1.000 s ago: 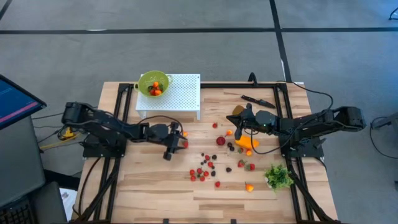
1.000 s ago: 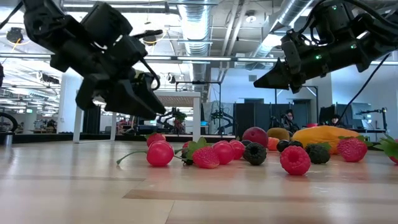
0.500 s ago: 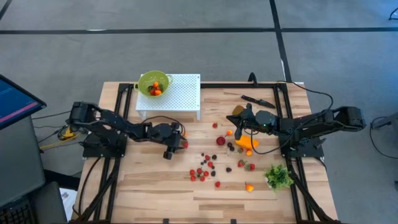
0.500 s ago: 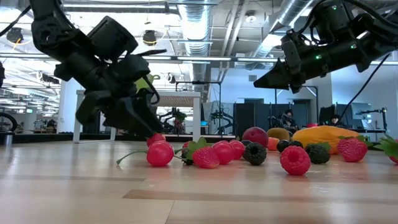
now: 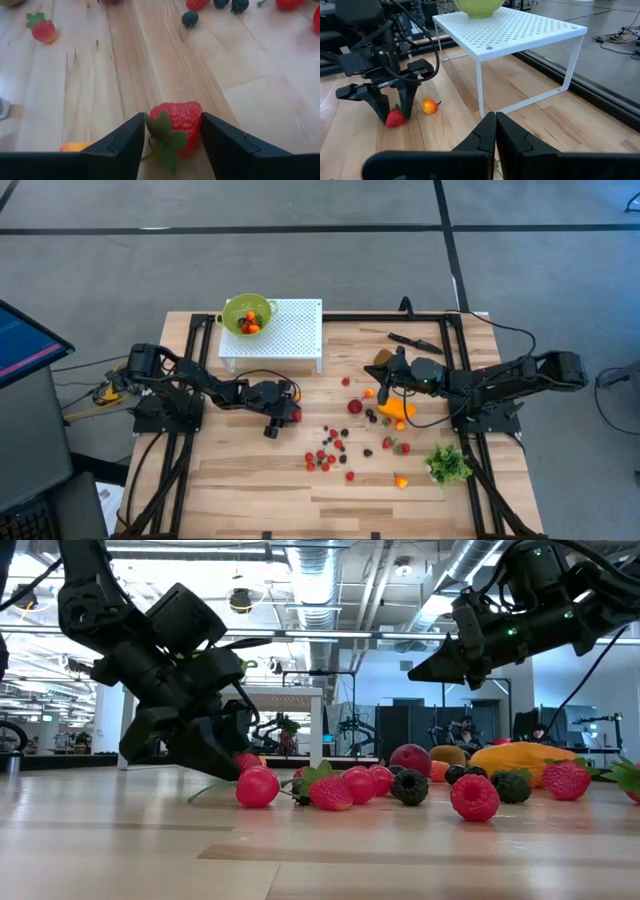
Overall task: Pick & Place Fruit
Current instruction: Put the strawberry into the green strainer bowl on the shelf
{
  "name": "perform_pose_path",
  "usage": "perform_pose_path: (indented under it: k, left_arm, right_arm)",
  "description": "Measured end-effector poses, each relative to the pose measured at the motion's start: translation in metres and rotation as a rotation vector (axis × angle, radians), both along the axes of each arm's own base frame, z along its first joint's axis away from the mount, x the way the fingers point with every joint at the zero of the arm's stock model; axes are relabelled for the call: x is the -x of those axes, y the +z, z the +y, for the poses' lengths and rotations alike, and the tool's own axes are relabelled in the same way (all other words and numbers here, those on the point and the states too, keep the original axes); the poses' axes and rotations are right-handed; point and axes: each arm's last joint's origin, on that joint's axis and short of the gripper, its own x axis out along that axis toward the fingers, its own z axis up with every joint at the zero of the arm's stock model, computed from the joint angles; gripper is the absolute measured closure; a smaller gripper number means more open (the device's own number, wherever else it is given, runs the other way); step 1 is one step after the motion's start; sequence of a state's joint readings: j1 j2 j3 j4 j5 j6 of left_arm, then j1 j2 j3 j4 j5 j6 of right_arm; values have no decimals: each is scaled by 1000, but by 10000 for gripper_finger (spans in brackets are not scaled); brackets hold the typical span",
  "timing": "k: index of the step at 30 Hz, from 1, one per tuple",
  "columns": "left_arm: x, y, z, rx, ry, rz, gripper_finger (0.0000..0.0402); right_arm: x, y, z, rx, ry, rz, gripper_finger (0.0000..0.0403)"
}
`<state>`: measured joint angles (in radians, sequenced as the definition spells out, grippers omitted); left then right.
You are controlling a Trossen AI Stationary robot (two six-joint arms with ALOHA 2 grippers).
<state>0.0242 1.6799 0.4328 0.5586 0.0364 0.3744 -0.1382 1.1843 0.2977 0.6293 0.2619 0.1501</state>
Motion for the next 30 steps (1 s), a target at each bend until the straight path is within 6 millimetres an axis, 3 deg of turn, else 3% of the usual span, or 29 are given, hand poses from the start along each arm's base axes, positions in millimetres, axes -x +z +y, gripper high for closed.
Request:
perform_pose_path:
  k: [12,20,30]
  left_arm:
    - [0,0,0,-2,-2,-3,266]
    - [0,0,0,-3,-1,-6,242]
    - [-1,1,-1,29,-6,-29,262]
  right_arm:
    - [0,0,0,0,0,0,397]
    - [0,0,0,0,0,0,397]
    - [0,0,0,0,0,0,397]
